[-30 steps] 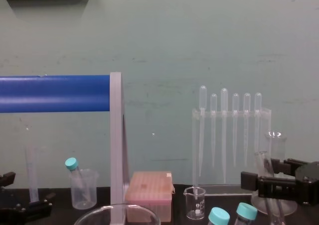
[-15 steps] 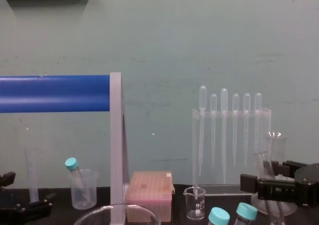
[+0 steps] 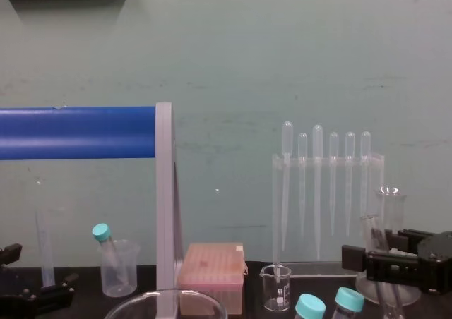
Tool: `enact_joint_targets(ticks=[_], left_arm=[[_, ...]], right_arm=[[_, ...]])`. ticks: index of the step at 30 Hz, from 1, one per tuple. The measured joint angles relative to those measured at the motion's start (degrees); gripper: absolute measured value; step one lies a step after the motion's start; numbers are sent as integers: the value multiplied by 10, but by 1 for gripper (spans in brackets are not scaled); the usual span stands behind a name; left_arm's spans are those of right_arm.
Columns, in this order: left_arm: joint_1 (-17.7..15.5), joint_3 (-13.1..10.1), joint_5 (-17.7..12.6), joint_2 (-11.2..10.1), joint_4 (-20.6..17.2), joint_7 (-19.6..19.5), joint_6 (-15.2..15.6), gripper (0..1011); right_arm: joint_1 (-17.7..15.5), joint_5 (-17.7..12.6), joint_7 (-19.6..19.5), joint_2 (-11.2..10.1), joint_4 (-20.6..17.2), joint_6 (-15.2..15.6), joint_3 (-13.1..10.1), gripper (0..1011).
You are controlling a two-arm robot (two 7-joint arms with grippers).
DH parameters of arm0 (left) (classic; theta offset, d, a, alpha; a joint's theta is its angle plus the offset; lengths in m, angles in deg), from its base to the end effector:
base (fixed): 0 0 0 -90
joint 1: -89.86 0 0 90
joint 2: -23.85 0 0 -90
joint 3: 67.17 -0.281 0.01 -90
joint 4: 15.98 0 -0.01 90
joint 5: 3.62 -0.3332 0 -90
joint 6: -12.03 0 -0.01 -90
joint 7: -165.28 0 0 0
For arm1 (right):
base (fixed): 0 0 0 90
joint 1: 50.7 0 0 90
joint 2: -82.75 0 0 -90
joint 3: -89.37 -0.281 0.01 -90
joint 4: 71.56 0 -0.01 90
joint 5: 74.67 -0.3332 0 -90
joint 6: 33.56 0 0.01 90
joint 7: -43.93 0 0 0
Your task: Hold the test tube with one hand and immerse one end into the beaker, then return it to the test tube rack.
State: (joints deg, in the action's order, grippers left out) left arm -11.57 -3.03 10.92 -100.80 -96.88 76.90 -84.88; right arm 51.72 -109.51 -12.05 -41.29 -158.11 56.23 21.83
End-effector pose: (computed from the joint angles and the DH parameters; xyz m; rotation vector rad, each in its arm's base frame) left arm 0.3797 0.0711 -0.2997 0.3046 -0.2852 1.2480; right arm 0.3894 -0.0630 -0.2557 -0.0505 0.0327 -0.6895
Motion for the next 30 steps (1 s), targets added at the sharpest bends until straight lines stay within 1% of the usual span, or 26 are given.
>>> enact_joint_targets(ticks=[2, 3, 7, 8, 13, 15, 16, 22, 30], left_arm=[[0, 0, 0, 0, 0, 0, 0, 1000], [0, 0, 0, 0, 0, 0, 0, 1000], [0, 0, 0, 0, 0, 0, 0, 1000], [0, 0, 0, 0, 0, 0, 0, 1000], [0, 0, 0, 0, 0, 0, 0, 1000], [0, 0, 0, 0, 0, 0, 0, 1000], [0, 0, 0, 0, 0, 0, 0, 1000], [0, 0, 0, 0, 0, 0, 0, 1000], [0, 0, 0, 0, 0, 0, 0, 1000]], right_arm=[[0, 0, 0, 0, 0, 0, 0, 821], [0, 0, 0, 0, 0, 0, 0, 812], [0, 0, 0, 0, 0, 0, 0, 695], [0, 0, 0, 0, 0, 0, 0, 681], [0, 0, 0, 0, -1, 0, 0, 488], [0, 0, 0, 0, -1, 0, 0, 448], [0, 0, 0, 0, -1, 0, 0, 390], [0, 0, 0, 0, -1, 0, 0, 230], [0, 0, 0, 0, -1, 0, 0, 226]])
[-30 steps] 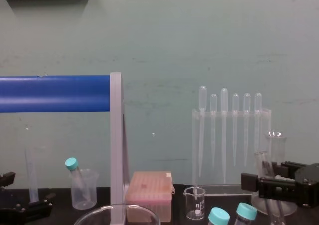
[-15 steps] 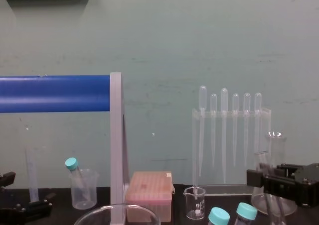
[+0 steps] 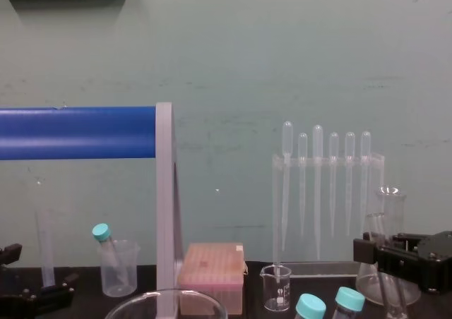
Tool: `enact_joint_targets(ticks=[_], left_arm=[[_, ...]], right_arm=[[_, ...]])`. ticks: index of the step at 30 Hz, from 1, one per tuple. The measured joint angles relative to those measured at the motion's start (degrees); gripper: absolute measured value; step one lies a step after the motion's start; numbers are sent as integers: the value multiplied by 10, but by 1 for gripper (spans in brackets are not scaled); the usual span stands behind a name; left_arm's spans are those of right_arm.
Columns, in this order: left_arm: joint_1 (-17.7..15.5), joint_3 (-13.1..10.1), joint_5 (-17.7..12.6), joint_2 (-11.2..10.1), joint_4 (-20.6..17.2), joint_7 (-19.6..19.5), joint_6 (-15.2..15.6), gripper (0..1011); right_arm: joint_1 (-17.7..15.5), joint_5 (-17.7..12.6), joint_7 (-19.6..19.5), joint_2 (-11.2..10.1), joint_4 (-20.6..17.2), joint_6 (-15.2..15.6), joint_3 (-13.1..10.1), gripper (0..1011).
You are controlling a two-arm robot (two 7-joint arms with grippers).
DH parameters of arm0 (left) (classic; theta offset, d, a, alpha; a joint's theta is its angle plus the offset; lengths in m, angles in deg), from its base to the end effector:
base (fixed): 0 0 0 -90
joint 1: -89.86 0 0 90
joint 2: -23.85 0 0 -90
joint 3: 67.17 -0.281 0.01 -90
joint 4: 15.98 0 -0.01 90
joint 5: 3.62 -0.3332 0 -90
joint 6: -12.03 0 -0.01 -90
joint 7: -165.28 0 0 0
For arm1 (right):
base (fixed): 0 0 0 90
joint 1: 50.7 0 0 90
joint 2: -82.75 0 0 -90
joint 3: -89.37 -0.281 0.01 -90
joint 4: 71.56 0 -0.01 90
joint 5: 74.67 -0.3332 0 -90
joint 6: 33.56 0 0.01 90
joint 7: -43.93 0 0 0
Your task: Hold the test tube with one hand and immerse one end into the beaker, then return it to the test tube rack.
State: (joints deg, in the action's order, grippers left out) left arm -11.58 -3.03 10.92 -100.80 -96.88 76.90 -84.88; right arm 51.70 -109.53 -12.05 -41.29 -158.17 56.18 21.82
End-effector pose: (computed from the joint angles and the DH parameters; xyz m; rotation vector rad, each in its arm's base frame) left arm 0.3797 0.0711 -0.2996 0.3045 -0.2854 1.2480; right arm 0.3893 -0.0629 -0.2555 -0.0492 0.0318 -0.6890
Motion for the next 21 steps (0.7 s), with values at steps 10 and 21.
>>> enact_joint_targets(ticks=[10, 21], left_arm=[[0, 0, 0, 0, 0, 0, 0, 1000], [0, 0, 0, 0, 0, 0, 0, 1000]], right_arm=[[0, -1, 0, 0, 0, 0, 0, 226], [-6, -42, 7, 2, -17, -9, -24, 225]])
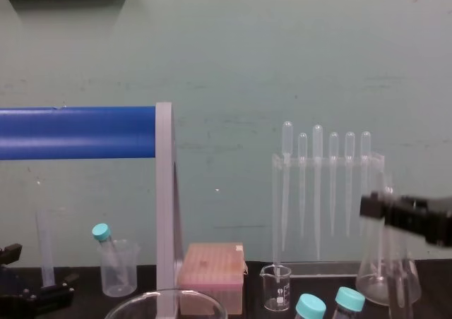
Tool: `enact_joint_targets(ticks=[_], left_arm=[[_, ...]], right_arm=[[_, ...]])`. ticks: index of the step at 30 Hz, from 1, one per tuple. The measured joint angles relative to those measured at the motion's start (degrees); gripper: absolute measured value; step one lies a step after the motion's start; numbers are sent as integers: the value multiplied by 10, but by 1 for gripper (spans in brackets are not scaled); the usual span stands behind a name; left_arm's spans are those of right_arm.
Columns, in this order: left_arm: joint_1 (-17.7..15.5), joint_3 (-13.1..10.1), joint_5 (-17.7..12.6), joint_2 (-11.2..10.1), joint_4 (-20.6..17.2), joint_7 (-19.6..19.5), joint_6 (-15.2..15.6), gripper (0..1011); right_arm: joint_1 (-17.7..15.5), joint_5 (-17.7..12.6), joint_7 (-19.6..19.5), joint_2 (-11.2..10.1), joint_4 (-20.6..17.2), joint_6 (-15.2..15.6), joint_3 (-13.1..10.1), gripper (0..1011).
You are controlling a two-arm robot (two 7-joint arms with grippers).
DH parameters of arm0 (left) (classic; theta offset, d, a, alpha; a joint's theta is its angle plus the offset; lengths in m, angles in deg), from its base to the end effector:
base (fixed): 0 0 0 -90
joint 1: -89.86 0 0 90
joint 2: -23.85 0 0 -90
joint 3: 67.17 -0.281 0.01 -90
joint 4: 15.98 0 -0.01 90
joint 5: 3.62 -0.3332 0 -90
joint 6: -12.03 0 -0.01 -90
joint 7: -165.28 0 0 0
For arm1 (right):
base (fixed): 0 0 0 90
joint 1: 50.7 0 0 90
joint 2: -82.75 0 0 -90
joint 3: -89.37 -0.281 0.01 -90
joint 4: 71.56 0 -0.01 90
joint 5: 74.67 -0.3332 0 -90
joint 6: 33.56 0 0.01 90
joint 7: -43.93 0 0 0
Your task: Hold the test tube with one hand and immerse one end into the beaker, then return it to the test tube rack.
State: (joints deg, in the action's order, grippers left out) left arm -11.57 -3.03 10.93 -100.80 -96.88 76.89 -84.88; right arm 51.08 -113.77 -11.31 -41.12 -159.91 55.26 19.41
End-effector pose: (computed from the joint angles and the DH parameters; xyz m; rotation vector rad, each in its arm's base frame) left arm 0.3797 0.0711 -0.2997 0.3045 -0.2850 1.2478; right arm 0.3892 -0.0673 -0.2426 0.0515 0.0341 -0.6934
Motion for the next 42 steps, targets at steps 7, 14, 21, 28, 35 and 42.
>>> enact_joint_targets(ticks=[7, 14, 21, 28, 35, 42], left_arm=[[0, 0, 0, 0, 0, 0, 0, 1000], [0, 0, 0, 0, 0, 0, 0, 1000], [0, 0, 0, 0, 0, 0, 0, 1000], [0, 0, 0, 0, 0, 0, 0, 1000], [0, 0, 0, 0, 0, 0, 0, 1000], [0, 0, 0, 0, 0, 0, 0, 1000]], right_arm=[[8, -24, 5, 0, -17, -16, -18, 226], [48, -31, 26, 14, -8, -45, -17, 225], [90, -9, 48, 39, 36, -77, 9, 225], [112, 9, 54, 57, 73, -92, 24, 226], [112, 11, 53, 58, 75, -93, 24, 226], [111, 10, 53, 57, 73, -93, 23, 226]])
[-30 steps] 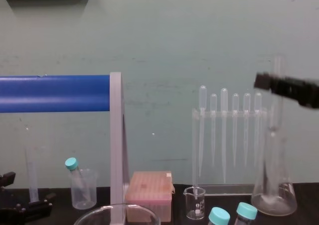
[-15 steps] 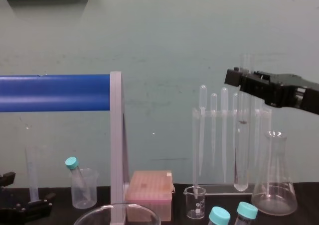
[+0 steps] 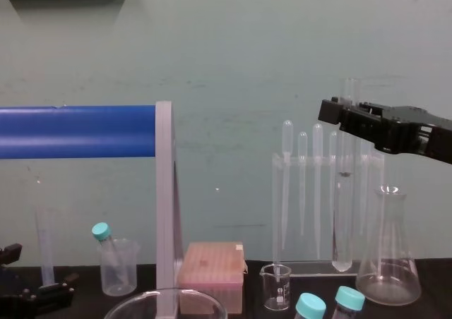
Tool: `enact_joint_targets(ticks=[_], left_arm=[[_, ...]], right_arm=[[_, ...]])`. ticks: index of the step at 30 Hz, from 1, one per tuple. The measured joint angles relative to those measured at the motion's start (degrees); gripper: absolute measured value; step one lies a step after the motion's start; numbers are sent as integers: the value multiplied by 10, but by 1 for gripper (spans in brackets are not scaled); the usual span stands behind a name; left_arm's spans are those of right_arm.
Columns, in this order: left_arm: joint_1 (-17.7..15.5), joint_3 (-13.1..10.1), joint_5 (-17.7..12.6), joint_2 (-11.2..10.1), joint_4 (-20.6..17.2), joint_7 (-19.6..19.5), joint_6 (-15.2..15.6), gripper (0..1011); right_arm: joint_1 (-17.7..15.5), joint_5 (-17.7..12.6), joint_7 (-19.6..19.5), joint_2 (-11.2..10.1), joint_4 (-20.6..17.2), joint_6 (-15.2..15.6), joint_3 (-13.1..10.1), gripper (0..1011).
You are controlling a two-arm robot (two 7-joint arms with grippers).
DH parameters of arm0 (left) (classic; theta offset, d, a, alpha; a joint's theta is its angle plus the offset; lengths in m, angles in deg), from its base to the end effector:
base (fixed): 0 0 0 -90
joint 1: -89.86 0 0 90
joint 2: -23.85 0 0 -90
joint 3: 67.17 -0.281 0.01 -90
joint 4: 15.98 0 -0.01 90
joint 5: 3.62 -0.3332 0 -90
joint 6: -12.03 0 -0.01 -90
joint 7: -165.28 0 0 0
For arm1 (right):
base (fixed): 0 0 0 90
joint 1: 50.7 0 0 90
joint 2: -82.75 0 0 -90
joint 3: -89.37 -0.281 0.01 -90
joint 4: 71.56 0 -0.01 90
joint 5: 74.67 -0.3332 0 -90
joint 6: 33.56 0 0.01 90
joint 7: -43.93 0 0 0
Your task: Hold the test tube with one hand and immerse one end into the beaker, then return it to the test tube rack.
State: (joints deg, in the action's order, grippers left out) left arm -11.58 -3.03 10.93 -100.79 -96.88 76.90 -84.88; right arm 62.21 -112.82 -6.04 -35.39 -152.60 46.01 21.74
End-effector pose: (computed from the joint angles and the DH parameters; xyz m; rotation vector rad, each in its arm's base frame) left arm 0.3797 0.0711 -0.2996 0.3042 -0.2851 1.2480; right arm 0.4382 -0.0460 -0.2103 0.2056 -0.1674 -0.6118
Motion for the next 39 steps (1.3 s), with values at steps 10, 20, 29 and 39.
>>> enact_joint_targets(ticks=[10, 20, 29, 39], left_arm=[[0, 0, 0, 0, 0, 0, 0, 1000], [0, 0, 0, 0, 0, 0, 0, 1000], [0, 0, 0, 0, 0, 0, 0, 1000], [0, 0, 0, 0, 0, 0, 0, 1000]], right_arm=[[-1, -1, -1, -1, -2, 1, -1, 226], [-1, -1, -1, -1, -2, 1, -1, 226], [-2, -2, -1, -1, -3, 1, -1, 226], [-1, -2, -1, -1, -3, 1, -1, 225]])
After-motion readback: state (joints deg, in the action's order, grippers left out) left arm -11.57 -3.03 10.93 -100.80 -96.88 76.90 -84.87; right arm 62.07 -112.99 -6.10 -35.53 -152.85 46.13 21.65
